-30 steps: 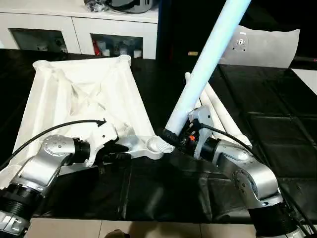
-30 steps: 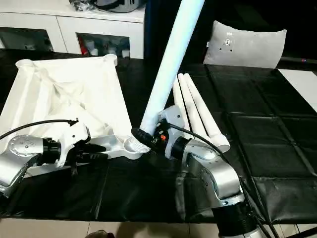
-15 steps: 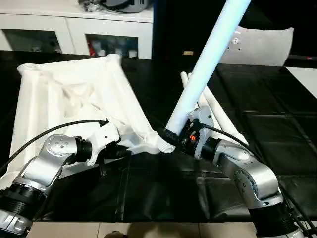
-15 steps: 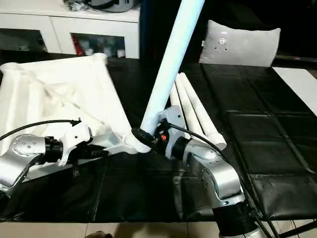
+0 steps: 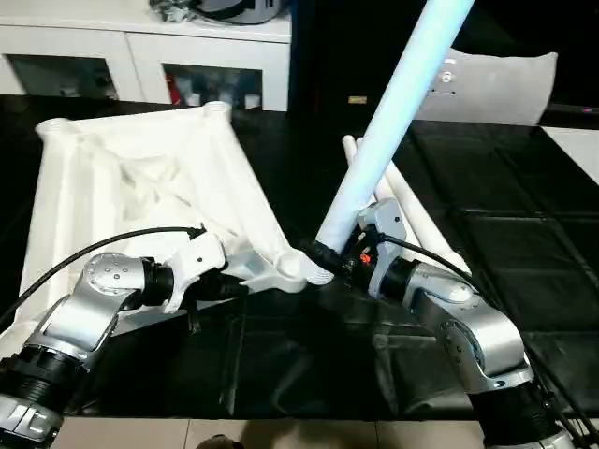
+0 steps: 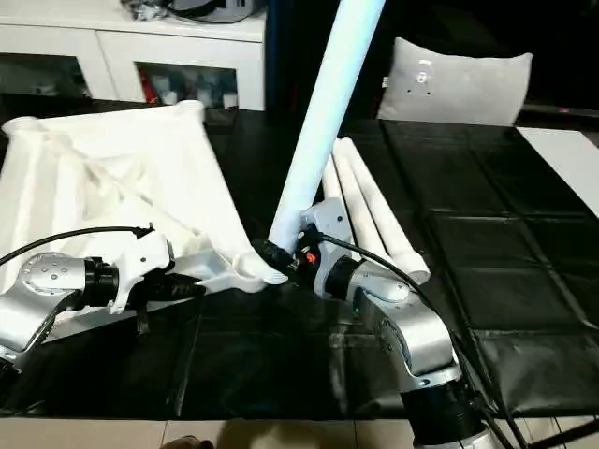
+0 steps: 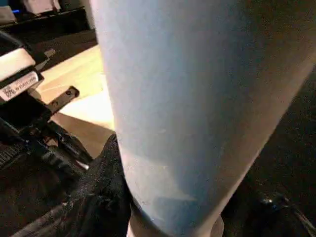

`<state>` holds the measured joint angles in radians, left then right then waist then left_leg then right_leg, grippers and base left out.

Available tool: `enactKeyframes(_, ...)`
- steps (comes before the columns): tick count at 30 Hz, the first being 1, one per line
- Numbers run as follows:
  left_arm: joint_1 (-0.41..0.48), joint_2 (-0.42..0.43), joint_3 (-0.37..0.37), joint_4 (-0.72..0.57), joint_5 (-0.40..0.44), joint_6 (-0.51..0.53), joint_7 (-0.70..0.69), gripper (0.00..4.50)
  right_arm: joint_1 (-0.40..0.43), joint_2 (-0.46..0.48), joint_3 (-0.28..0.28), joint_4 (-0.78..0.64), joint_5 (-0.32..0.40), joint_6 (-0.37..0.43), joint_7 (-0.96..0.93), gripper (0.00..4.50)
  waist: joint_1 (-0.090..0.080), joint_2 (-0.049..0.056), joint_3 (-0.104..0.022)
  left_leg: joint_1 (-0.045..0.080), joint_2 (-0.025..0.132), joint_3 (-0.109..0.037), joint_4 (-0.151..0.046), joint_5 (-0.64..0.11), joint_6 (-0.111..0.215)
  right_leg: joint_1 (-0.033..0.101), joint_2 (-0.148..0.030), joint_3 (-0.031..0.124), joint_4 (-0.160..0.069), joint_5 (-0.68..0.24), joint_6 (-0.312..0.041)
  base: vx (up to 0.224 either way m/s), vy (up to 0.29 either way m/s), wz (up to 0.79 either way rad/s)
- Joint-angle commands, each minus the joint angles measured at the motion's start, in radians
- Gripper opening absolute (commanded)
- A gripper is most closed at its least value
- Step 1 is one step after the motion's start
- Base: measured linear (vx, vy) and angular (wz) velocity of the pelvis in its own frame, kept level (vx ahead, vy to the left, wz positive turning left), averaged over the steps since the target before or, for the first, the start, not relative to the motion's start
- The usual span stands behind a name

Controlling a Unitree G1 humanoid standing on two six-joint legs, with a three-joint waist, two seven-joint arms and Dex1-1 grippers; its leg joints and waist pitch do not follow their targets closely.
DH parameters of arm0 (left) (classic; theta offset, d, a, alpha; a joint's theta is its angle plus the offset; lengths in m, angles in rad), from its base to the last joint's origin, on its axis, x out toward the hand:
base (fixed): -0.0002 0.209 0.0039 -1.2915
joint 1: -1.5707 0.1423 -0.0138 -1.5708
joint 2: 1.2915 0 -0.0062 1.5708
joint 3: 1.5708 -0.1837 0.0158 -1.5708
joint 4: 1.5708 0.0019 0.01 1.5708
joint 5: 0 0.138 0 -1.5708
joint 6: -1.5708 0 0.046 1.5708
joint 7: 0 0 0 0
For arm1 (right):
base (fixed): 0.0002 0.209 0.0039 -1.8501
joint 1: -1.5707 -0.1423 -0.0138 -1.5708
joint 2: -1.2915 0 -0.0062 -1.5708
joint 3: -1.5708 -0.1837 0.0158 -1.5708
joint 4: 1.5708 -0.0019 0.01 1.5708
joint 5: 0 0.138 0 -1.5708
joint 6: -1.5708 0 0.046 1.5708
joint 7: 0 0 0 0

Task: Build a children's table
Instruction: Insert table leg to table base

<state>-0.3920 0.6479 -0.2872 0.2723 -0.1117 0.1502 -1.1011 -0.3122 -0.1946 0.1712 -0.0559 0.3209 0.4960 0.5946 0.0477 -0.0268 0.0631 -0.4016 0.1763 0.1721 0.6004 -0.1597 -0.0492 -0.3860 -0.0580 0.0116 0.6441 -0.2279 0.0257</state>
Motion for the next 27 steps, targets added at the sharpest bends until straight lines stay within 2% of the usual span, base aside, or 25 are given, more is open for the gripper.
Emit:
enactKeyframes(1, 0.005, -0.035, -0.028, -0.050, -0.035, -0.043, -0.053, 0.00, -0.012, -0.004, -0.012, -0.011, 0.015, 0.003, 0.010, 1.93, 0.000, 0.014, -0.068, 0.041, 0.042, -0.008, -0.079, -0.262, -0.053, 0.014, -0.057, 0.022, -0.078, -0.123, -0.204, 0.000, 0.000, 0.00)
enactKeyframes(7, 0.010, -0.044, -0.046, -0.058, -0.036, -0.042, -0.077, 0.00, -0.012, -0.020, -0.006, -0.022, 0.027, 0.020, 0.036, 1.93, 0.010, 0.013, -0.066, 0.043, 0.043, -0.008, -0.081, -0.287, -0.060, 0.011, -0.059, 0.023, -0.081, -0.169, -0.193, 0.000, 0.000, 0.00)
enactKeyframes(9, 0.000, -0.046, -0.049, -0.017, 0.010, -0.049, -0.037, 0.00, -0.012, -0.030, 0.001, -0.032, 0.035, 0.047, 0.049, 1.93, 0.009, 0.016, -0.065, 0.043, 0.042, -0.009, -0.082, -0.301, -0.065, 0.011, -0.059, 0.023, -0.082, -0.186, -0.190, 0.000, 0.000, 0.00)
enactKeyframes(10, 0.000, -0.046, -0.049, -0.017, 0.010, -0.049, -0.037, 0.00, -0.012, -0.030, 0.001, -0.032, 0.035, 0.047, 0.049, 1.93, 0.008, 0.013, -0.064, 0.042, 0.042, -0.009, -0.082, -0.312, -0.067, 0.011, -0.059, 0.023, -0.085, -0.205, -0.185, 0.000, 0.000, 0.00)
enactKeyframes(12, -0.009, -0.042, -0.044, 0.017, 0.044, -0.031, -0.013, 0.00, -0.018, -0.041, 0.011, -0.041, 0.041, 0.087, 0.061, 1.93, 0.009, 0.019, -0.063, 0.044, 0.042, -0.010, -0.083, -0.324, -0.072, 0.010, -0.060, 0.024, -0.087, -0.229, -0.179, 0.000, 0.000, 0.00)
enactKeyframes(16, -0.003, -0.036, -0.041, 0.003, 0.040, 0.003, -0.038, 0.00, -0.036, -0.038, 0.015, -0.026, 0.035, 0.082, 0.068, 1.93, 0.005, 0.011, -0.064, 0.042, 0.042, -0.012, -0.083, -0.335, -0.077, 0.008, -0.062, 0.023, -0.089, -0.260, -0.177, 0.000, 0.000, 0.00)
enactKeyframes(18, -0.003, -0.036, -0.041, 0.001, 0.038, 0.004, -0.039, 0.00, -0.039, -0.039, 0.017, -0.020, 0.033, 0.073, 0.071, 1.93, 0.004, 0.014, -0.064, 0.042, 0.042, -0.013, -0.083, -0.332, -0.077, 0.007, -0.062, 0.023, -0.087, -0.257, -0.178, 0.000, 0.000, 0.00)
enactKeyframes(19, -0.001, -0.040, -0.038, -0.005, 0.032, 0.005, -0.038, 0.00, -0.046, -0.045, 0.024, -0.006, 0.023, 0.072, 0.073, 1.93, 0.003, 0.008, -0.065, 0.042, 0.043, -0.012, -0.082, -0.319, -0.074, 0.008, -0.061, 0.023, -0.085, -0.242, -0.182, 0.000, 0.000, 0.00)
enactKeyframes(21, 0.000, -0.046, -0.035, -0.009, 0.029, 0.000, -0.041, 0.00, -0.060, -0.047, 0.030, 0.017, 0.013, 0.073, 0.075, 1.93, 0.003, 0.011, -0.065, 0.041, 0.042, -0.011, -0.081, -0.304, -0.071, 0.008, -0.060, 0.023, -0.085, -0.223, -0.186, 0.000, 0.000, 0.00)
enactKeyframes(25, -0.006, -0.049, -0.039, -0.014, 0.046, -0.033, -0.038, 0.00, -0.087, -0.053, 0.049, 0.047, -0.006, 0.092, 0.086, 1.93, 0.006, 0.005, -0.067, 0.040, 0.042, -0.008, -0.079, -0.273, -0.059, 0.011, -0.059, 0.022, -0.083, -0.181, -0.190, 0.000, 0.000, 0.00)
enactKeyframes(27, -0.010, -0.054, -0.037, -0.021, 0.039, -0.034, -0.044, 0.00, -0.097, -0.058, 0.059, 0.067, -0.017, 0.099, 0.089, 1.93, 0.006, 0.004, -0.066, 0.041, 0.042, -0.008, -0.079, -0.280, -0.059, 0.010, -0.060, 0.022, -0.083, -0.197, -0.190, 0.000, 0.000, 0.00)
